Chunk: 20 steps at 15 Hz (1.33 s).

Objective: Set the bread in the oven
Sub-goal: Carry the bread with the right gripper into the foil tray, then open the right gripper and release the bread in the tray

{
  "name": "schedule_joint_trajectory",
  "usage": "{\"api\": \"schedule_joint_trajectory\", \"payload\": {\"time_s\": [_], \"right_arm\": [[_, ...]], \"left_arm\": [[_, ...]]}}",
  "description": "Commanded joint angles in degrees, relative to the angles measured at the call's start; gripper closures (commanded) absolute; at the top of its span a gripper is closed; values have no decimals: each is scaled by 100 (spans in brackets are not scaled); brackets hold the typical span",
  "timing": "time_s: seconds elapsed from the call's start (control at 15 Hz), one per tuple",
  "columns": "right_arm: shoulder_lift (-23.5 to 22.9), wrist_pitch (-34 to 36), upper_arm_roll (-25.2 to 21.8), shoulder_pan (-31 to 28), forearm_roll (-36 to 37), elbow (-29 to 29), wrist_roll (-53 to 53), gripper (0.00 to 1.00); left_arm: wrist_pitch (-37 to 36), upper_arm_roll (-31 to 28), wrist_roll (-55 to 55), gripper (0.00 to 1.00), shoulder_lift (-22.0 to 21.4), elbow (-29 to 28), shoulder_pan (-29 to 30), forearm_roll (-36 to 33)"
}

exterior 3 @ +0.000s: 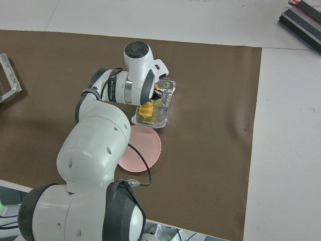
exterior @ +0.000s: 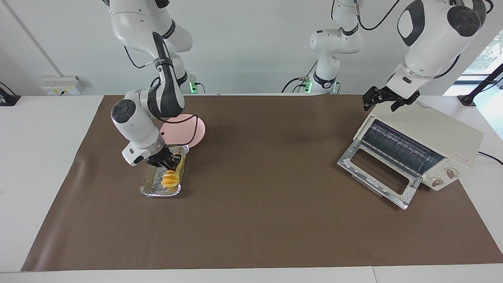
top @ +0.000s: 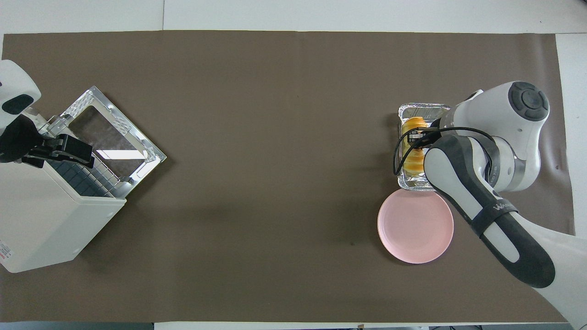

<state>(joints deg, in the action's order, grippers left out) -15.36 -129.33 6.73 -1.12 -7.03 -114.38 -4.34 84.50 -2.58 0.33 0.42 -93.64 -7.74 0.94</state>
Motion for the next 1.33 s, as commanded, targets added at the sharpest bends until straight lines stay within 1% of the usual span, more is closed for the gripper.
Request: {"api": "schedule_joint_trajectory", "payload": {"time_s": [0.0, 0.07, 0.13, 0.2, 0.33, 0.47, 0.6, 0.86, 1.0, 1.13, 1.2, 1.26], "right_arm": [[-37, -127, 21, -46, 70, -58, 30, 47], [-37, -92, 21, -55, 70, -50, 30, 6], [-19, -40, 13, -72, 70, -15, 39, 0], [7, 13, 13, -90, 70, 12, 39, 0], [103, 337, -14, -125, 87, 117, 65, 0], [200, 496, -14, -352, 306, 117, 144, 0], [288, 619, -5, -546, 360, 83, 381, 0], [376, 471, -5, -758, 360, -242, 592, 0], [394, 130, -5, -802, 360, -523, 601, 1], [385, -205, -5, -863, 360, -752, 680, 8], [376, -241, -5, -864, 360, -779, 724, 17], [376, -233, -5, -872, 360, -788, 768, 34]], "left_arm": [[31, 47, 37, 0, -42, 12, 71, -103], [31, 47, 37, 0, -42, 12, 71, -103], [31, 47, 37, 0, -42, 12, 71, -103], [31, 47, 37, 0, -42, 12, 71, -103], [31, 47, 37, 0, -42, 12, 71, -103], [31, 47, 28, 0, -42, 12, 71, -103], [31, 47, 37, 0, -42, 12, 71, -103], [31, 47, 37, 0, -42, 12, 71, -103], [31, 47, 37, 0, -42, 12, 71, -103], [31, 47, 37, 0, -42, 12, 71, -103], [31, 47, 37, 0, -42, 12, 71, -103], [31, 47, 37, 0, -42, 12, 71, -103]]}}
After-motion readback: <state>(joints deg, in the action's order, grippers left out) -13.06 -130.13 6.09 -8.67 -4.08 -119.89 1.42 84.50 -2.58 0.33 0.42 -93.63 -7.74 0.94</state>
